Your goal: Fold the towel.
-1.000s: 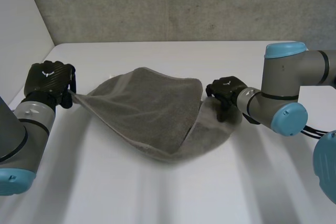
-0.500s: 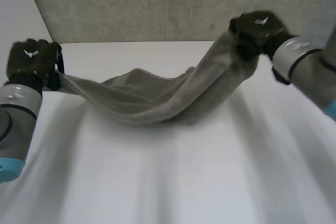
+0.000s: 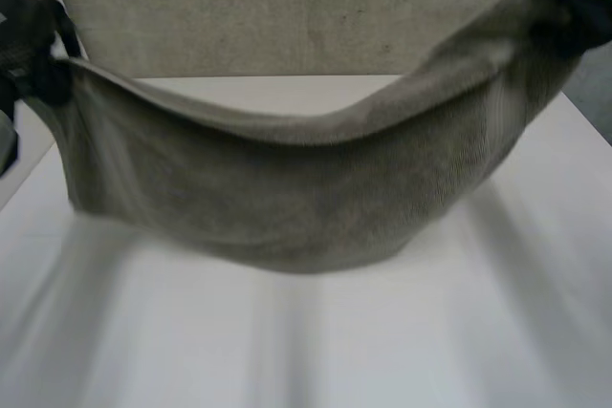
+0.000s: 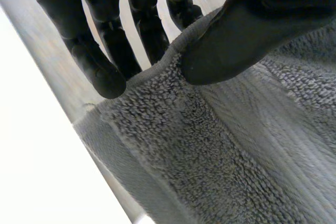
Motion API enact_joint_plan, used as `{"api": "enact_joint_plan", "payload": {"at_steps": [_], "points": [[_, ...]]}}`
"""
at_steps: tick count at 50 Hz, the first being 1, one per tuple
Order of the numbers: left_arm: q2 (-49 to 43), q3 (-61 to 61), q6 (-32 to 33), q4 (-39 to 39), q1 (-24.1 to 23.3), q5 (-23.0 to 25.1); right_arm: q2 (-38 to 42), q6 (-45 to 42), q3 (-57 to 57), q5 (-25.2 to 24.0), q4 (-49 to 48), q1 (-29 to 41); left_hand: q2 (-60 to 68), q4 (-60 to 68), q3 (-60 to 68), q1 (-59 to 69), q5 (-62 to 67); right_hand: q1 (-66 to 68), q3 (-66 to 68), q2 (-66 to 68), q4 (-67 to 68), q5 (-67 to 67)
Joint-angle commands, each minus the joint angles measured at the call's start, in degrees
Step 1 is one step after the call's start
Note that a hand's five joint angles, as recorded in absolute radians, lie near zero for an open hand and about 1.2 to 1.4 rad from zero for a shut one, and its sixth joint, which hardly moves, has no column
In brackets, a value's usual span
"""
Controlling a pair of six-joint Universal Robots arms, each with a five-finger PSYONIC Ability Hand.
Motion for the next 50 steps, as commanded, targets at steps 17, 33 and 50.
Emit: {"api": "enact_joint_plan", "payload": {"at_steps": [17, 33, 50], "points": [[-28.76, 37.71, 4.98, 2.73, -3.37, 0.42, 22.67, 2.66, -7.45, 10.61, -41.53, 4.33, -6.99, -6.98, -8.66, -6.6, -17.08, 3.14, 3.03, 3.41, 2.75, 3.37], [-22.26, 24.96, -7.59, 7.83, -2.4, 1.3, 15.02, 6.87, -1.29, 5.51, -27.38, 3.54, -6.99, -6.98, -8.66, -6.6, -17.08, 3.14, 3.03, 3.41, 2.75, 3.37], [-16.37, -10.02, 1.02, 8.0, 1.03, 9.39, 15.11, -19.05, 29.56, -3.54, -22.64, -3.58, -6.99, -6.98, -8.66, -6.6, -17.08, 3.14, 3.03, 3.41, 2.75, 3.37]]}}
